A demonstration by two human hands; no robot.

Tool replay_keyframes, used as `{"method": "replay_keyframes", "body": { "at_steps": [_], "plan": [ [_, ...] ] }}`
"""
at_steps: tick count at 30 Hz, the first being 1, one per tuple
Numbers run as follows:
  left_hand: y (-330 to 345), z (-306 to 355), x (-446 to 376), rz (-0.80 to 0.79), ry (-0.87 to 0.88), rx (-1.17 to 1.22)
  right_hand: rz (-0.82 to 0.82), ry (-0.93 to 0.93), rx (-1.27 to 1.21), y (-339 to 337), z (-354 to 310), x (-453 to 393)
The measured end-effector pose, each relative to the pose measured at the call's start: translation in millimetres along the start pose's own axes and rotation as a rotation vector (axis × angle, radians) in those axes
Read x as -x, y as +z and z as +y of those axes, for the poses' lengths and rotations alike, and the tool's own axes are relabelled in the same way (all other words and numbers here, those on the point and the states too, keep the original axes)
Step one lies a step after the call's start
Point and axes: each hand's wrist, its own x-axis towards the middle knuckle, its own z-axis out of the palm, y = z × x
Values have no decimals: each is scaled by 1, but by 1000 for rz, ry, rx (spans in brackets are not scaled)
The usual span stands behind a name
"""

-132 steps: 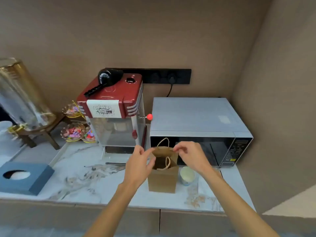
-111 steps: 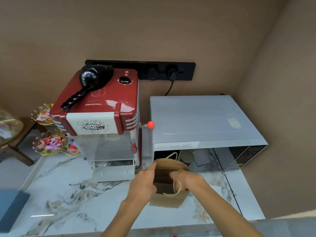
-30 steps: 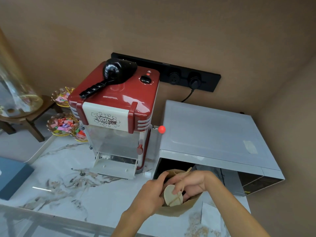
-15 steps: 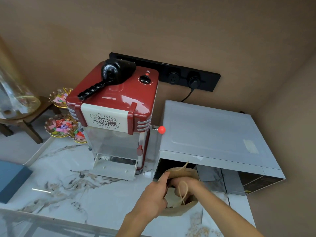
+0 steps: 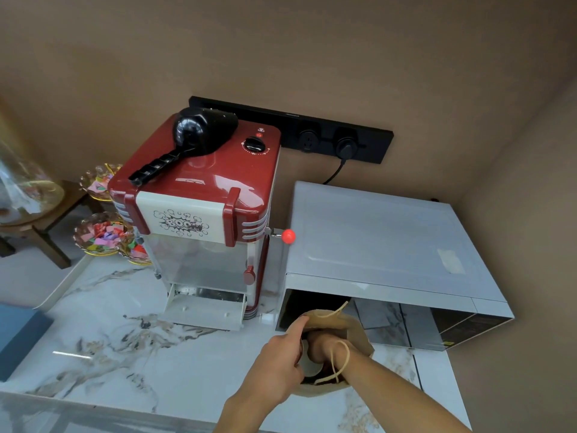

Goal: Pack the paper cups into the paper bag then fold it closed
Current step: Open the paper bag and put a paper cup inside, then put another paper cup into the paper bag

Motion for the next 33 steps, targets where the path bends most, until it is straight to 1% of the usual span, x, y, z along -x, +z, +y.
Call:
{"method": "replay_keyframes", "body": {
  "at_steps": [5, 9, 13, 15, 17, 18, 20, 21, 22, 23, 24, 27, 29, 33],
  "plan": [
    [-4, 4, 1, -21, -6, -16, -8, 9, 10, 3, 1, 2],
    [-5, 6, 3, -6, 1, -13, -149, 12, 125, -3, -6, 4],
    [-7, 8, 1, 3, 0, -10, -142, -44, 195, -29, -11, 27],
    [-8, 9, 0, -5, -6, -3, -108, -93, 157, -48, -4, 48],
    [-9, 10, -2, -14, -21, 3, -65, -216, -11, -67, 10, 74],
    [-10, 10, -3, -18, -28, 2, -70, -246, -186, -77, 21, 89],
    [-10, 10, -5, -17, -45, 13, -111, -309, -619, -93, 51, 120],
    [-10, 11, -5, -15, -52, 22, -115, -338, -784, -98, 70, 129],
    [-9, 11, -6, -13, -57, 27, -88, -336, -874, -101, 90, 134],
    [-9, 11, -6, -12, -60, 27, -48, -301, -913, -100, 110, 133],
    [-9, 11, -6, -13, -62, 22, 8, -218, -906, -93, 131, 126],
    [-8, 10, -8, -16, -83, -6, 183, 158, -824, -48, 182, 82],
    [-7, 11, -7, -13, -96, -16, 263, 348, -756, -6, 203, 50],
    [-6, 11, -7, -8, -104, -28, 407, 526, -602, 55, 228, 15]
  ]
}}
